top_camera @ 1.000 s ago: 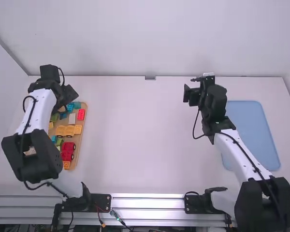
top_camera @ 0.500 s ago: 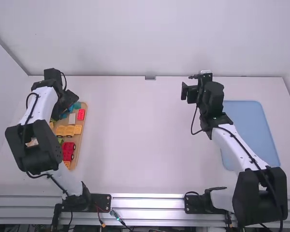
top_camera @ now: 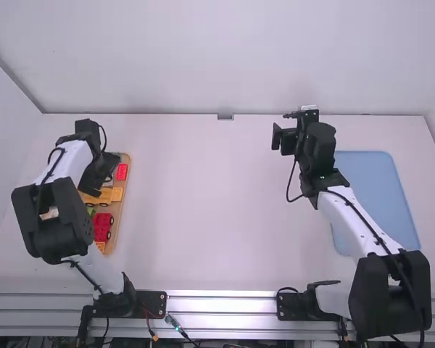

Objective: Assemble lego blocks to make yellow taxi

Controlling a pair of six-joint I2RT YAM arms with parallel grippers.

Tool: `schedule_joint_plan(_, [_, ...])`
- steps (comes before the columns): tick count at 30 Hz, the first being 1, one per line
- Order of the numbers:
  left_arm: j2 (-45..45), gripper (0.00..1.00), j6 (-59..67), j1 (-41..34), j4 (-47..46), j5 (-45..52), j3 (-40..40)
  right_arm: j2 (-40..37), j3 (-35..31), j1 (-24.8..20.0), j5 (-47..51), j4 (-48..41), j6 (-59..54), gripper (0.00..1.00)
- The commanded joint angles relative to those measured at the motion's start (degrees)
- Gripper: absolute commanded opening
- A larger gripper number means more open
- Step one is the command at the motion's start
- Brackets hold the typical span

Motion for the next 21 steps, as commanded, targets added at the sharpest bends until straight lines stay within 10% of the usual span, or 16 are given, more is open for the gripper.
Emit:
schedule_joint_plan(1, [0.33, 0.99, -2.27, 0.79, 0.22, -0.85, -1.86, 0.55, 2.34, 0.37, -0.04, -0.04, 0.11, 0.99])
schedule_joint_plan(21, [0.33, 0.99, -2.4, 3.87, 8.83, 0.31, -11.43, 0.55, 2.34, 0.37, -0.04, -0.04, 0.13, 0.99])
